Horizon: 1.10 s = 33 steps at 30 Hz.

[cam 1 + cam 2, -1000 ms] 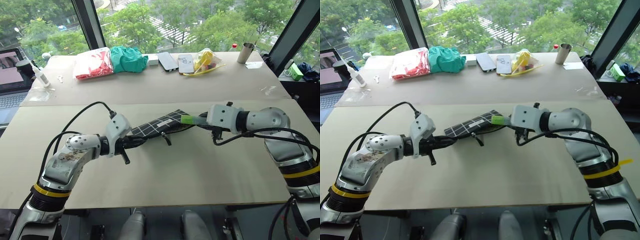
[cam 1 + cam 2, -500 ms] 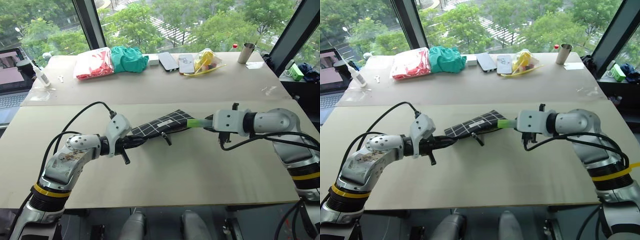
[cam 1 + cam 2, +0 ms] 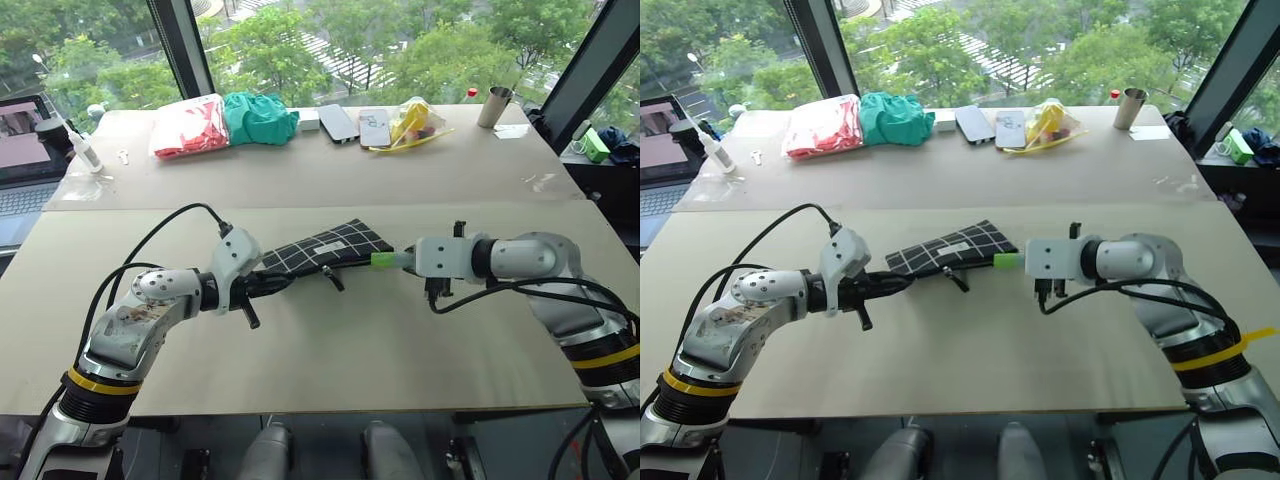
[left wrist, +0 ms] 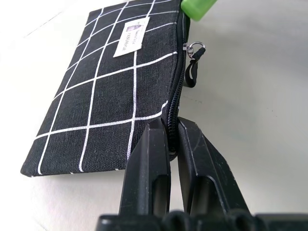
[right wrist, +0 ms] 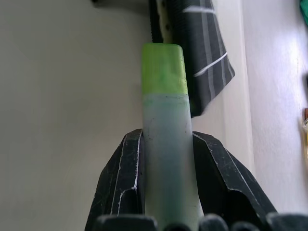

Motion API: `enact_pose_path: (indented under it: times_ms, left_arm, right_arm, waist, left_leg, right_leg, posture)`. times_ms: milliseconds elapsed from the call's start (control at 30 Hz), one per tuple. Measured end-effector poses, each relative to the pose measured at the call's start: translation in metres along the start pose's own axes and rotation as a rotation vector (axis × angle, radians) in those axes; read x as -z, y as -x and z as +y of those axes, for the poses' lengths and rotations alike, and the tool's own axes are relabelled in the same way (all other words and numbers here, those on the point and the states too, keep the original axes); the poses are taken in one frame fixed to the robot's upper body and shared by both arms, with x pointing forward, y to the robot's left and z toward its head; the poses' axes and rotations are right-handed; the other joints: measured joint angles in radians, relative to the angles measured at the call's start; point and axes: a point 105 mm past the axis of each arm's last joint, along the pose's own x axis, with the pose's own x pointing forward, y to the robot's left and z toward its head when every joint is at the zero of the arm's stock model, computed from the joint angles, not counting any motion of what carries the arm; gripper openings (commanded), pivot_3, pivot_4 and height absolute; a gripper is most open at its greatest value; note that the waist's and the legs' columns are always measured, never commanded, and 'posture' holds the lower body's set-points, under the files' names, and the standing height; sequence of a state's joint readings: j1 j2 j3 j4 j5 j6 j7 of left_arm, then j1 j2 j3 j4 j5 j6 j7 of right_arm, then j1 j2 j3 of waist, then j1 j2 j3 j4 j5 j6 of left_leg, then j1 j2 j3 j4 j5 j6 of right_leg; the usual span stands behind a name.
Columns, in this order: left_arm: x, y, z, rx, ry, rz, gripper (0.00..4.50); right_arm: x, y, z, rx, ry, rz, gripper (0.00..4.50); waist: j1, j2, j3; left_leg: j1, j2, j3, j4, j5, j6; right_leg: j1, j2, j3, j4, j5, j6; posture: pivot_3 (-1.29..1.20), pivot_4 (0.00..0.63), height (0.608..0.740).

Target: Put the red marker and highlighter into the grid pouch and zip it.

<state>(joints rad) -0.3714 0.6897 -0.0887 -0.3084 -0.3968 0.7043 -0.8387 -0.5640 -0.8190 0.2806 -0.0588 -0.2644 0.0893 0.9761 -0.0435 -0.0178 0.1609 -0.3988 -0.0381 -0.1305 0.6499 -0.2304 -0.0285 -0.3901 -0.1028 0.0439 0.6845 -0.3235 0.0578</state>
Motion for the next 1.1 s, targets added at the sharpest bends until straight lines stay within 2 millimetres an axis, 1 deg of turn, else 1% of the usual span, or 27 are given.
enact_pose_path:
  times_ms: [133, 367, 533, 600, 767, 867, 933, 1000, 1100]
  left_arm:
    - [0.000, 0.000, 0.000, -0.001, 0.000, 0.001, 0.00]
    - [0.000, 0.001, 0.001, -0.005, -0.002, 0.005, 0.00]
    - [0.000, 0.001, 0.001, -0.002, -0.003, 0.003, 0.00]
    - [0.000, 0.001, 0.001, -0.002, -0.003, 0.003, 0.00]
    - [0.000, 0.001, 0.001, -0.002, -0.003, 0.003, 0.00]
    - [0.000, 0.001, 0.001, -0.001, -0.003, 0.003, 0.00]
    - [0.000, 0.001, 0.001, -0.001, -0.002, 0.003, 0.00]
    - [0.000, 0.001, 0.001, -0.001, -0.002, 0.003, 0.00]
    - [0.000, 0.001, 0.000, 0.000, -0.001, 0.002, 0.00]
  right_arm:
    - [-0.001, -0.004, 0.000, 0.011, -0.003, 0.000, 1.04]
    - [-0.001, 0.000, -0.004, 0.010, -0.015, -0.004, 1.04]
    - [-0.021, -0.008, -0.022, 0.049, -0.047, -0.070, 1.04]
    - [-0.025, -0.009, -0.023, 0.045, -0.038, -0.078, 1.04]
    - [-0.037, -0.025, -0.008, -0.017, -0.013, -0.099, 1.04]
    - [-0.057, -0.035, 0.002, -0.041, 0.027, -0.145, 1.04]
    - [-0.066, -0.041, 0.005, -0.036, 0.061, -0.164, 1.04]
    - [-0.072, -0.045, 0.007, -0.029, 0.091, -0.174, 1.04]
    - [-0.078, -0.054, 0.001, 0.006, 0.165, -0.176, 1.04]
  waist:
    - [0.000, 0.000, 0.000]
    - [0.000, 0.000, 0.000]
    - [-0.004, 0.000, 0.000]
    - [-0.002, 0.000, 0.000]
    - [0.001, 0.000, 0.000]
    - [-0.001, 0.000, 0.000]
    - [-0.002, 0.000, 0.000]
    - [-0.002, 0.000, 0.000]
    - [-0.002, 0.000, 0.000]
  left_leg:
    - [0.000, 0.000, 0.000, 0.000, 0.000, 0.000]
    - [0.000, 0.000, 0.000, 0.000, 0.000, 0.000]
    - [0.000, 0.000, 0.000, 0.000, 0.000, 0.000]
    - [0.000, 0.000, 0.000, 0.000, 0.000, 0.000]
    - [0.000, 0.000, 0.000, 0.000, 0.000, 0.000]
    - [0.000, 0.000, -0.001, 0.000, 0.000, 0.000]
    - [0.000, 0.000, -0.001, 0.000, 0.000, 0.000]
    - [0.000, 0.000, -0.001, 0.000, 0.000, -0.001]
    - [0.000, 0.000, -0.001, 0.000, 0.001, -0.001]
  right_leg:
    - [0.000, 0.000, 0.000, 0.000, 0.000, 0.000]
    - [0.000, 0.000, 0.000, 0.000, 0.000, 0.000]
    - [0.000, 0.001, 0.000, 0.001, 0.000, 0.000]
    - [0.000, 0.000, 0.000, 0.000, 0.000, 0.000]
    - [0.000, 0.000, 0.000, 0.000, 0.000, 0.000]
    - [-0.001, 0.000, 0.000, 0.001, 0.000, 0.000]
    - [-0.001, 0.000, 0.000, 0.001, 0.000, 0.000]
    - [-0.001, 0.000, 0.000, 0.001, 0.000, 0.000]
    - [-0.001, 0.000, 0.000, 0.001, 0.000, 0.000]
  posture:
    - [0.00, 0.150, 0.740]
    - [0.00, 0.150, 0.740]
    - [0.00, 0.150, 0.740]
    - [0.00, 0.150, 0.740]
    - [0.00, 0.150, 0.740]
    - [0.00, 0.150, 0.740]
    - [0.00, 0.150, 0.740]
    - [0.00, 0.150, 0.740]
    - [0.00, 0.150, 0.740]
